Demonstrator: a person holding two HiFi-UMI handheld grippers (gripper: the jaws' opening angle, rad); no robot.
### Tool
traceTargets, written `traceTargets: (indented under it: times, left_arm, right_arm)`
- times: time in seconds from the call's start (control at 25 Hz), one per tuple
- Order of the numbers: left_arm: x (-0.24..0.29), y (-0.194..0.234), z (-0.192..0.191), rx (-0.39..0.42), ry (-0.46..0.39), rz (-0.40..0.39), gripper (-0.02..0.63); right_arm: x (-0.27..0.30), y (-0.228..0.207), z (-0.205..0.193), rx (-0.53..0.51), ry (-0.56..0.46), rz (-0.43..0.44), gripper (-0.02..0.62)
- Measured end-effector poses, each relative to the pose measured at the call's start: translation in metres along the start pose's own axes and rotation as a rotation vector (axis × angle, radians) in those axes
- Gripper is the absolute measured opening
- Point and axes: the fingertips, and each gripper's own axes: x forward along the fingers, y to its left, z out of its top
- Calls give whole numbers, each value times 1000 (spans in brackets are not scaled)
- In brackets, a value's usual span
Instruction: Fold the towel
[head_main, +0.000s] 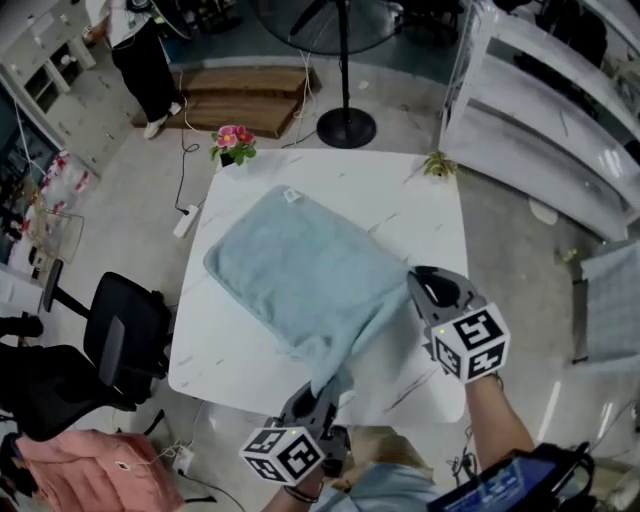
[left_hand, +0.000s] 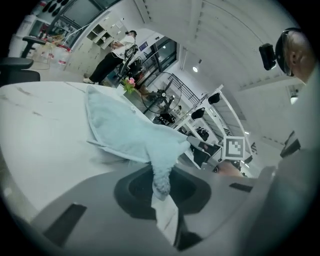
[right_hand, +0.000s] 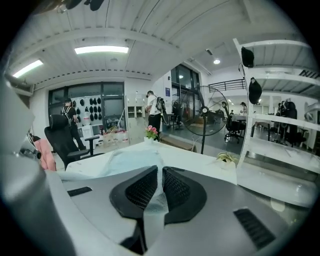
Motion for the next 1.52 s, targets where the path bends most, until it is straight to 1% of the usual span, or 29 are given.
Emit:
traceTargets:
  times: [0.2,0.28,0.36,0.48,0.64,0.8,0.84,0.88,0.92,0.96,1.0,1.08,1.2,1.28,1.4,1.52]
  left_arm:
    - [-22,-32,-40,3,59,-42,41]
    - [-22,-33,-51,6,80,-47,41]
    - [-19,-25,-51,1,81,-34,41]
    - [-9,-5,-26,-18,48,14,41]
    - [12,24,35,-4,-33,62,41]
    - [29,56,91,-14,-106,130,48]
    - [33,64,100,-21,-118,144,69]
    - [37,73,106,-29,-125,158,123]
    - [39,80,110,-33,-130,171,195]
    - [40,86,113,-31,-133,180,237]
    - [40,92,113,-29,-136,187,258]
    - [35,99,113,-40,-136,203,279]
    - [20,109,103,-66,-142,228,296]
    - [11,111,92,-76,-142,228,298]
    - [6,102,74,-82,-114,207,298]
    - [12,95,57,-77,-91,194,296]
  right_arm:
    - [-50,-1,-9,-27,7,-26,48]
    - [-55,-1,-16,-26,23,-24,48]
    - [-48,0,-22,-30,42,-9,48]
    - [-19,5,-23,-49,76,42,48]
    - [47,15,1,-88,88,130,48]
    - [114,26,19,-138,115,208,46]
    - [130,28,19,-147,129,221,46]
    - [145,31,16,-155,148,233,46]
    - [158,34,10,-162,168,244,49]
    - [169,37,3,-168,186,254,58]
    - [178,40,-3,-171,202,265,71]
    - [190,47,-11,-171,214,287,103]
    - [190,53,-7,-157,183,300,123]
    - [183,51,3,-145,142,287,126]
    - [164,44,23,-129,85,260,126]
    - [139,29,32,-140,64,222,126]
